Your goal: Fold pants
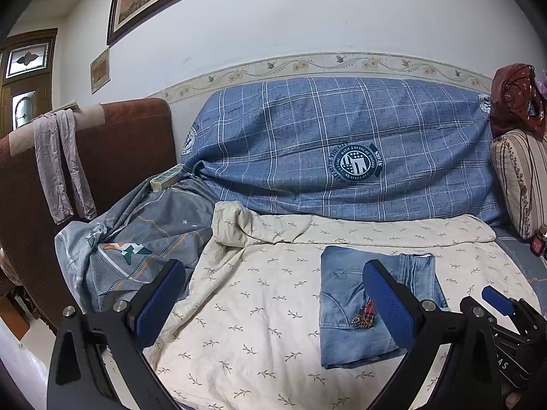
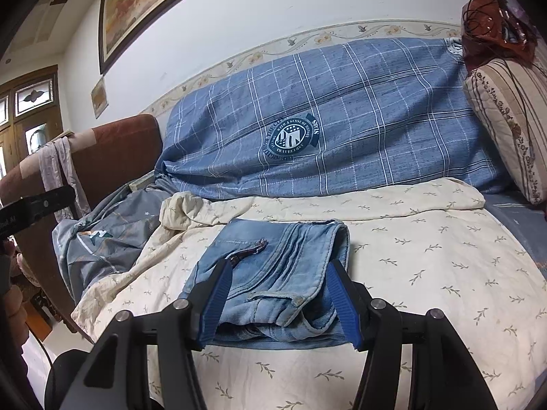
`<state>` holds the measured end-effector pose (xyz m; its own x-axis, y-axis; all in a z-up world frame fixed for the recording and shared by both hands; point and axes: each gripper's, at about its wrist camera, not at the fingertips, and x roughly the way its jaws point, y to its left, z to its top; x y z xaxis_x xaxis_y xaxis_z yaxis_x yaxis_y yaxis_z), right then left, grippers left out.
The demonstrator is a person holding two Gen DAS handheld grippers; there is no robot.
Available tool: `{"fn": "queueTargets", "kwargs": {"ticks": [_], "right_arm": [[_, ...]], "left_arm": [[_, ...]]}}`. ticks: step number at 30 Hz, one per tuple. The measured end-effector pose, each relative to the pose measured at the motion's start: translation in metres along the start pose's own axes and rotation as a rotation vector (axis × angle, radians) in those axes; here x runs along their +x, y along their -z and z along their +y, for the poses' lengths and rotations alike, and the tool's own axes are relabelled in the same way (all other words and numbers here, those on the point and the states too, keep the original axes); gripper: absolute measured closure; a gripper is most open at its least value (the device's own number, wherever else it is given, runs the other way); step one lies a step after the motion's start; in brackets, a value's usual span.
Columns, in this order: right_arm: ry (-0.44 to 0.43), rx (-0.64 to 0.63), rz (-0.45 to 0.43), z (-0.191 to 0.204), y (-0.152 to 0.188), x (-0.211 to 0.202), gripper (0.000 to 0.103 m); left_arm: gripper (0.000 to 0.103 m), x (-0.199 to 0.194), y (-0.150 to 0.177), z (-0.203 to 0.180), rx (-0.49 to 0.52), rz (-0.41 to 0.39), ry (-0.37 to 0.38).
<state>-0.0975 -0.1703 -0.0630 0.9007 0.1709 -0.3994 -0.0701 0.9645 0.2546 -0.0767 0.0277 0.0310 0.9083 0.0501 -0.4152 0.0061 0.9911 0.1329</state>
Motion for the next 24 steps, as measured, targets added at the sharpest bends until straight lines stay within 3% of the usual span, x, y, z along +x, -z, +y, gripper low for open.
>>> {"fn": "queueTargets", "kwargs": {"ticks": [24], "right_arm": [[-0.007, -0.015, 0.008, 0.0020, 0.0013, 0.0020, 0.042]], "left_arm": [[0.000, -0.0075, -0.0010, -0.0017, 0.002, -0.017, 0.017]]}}
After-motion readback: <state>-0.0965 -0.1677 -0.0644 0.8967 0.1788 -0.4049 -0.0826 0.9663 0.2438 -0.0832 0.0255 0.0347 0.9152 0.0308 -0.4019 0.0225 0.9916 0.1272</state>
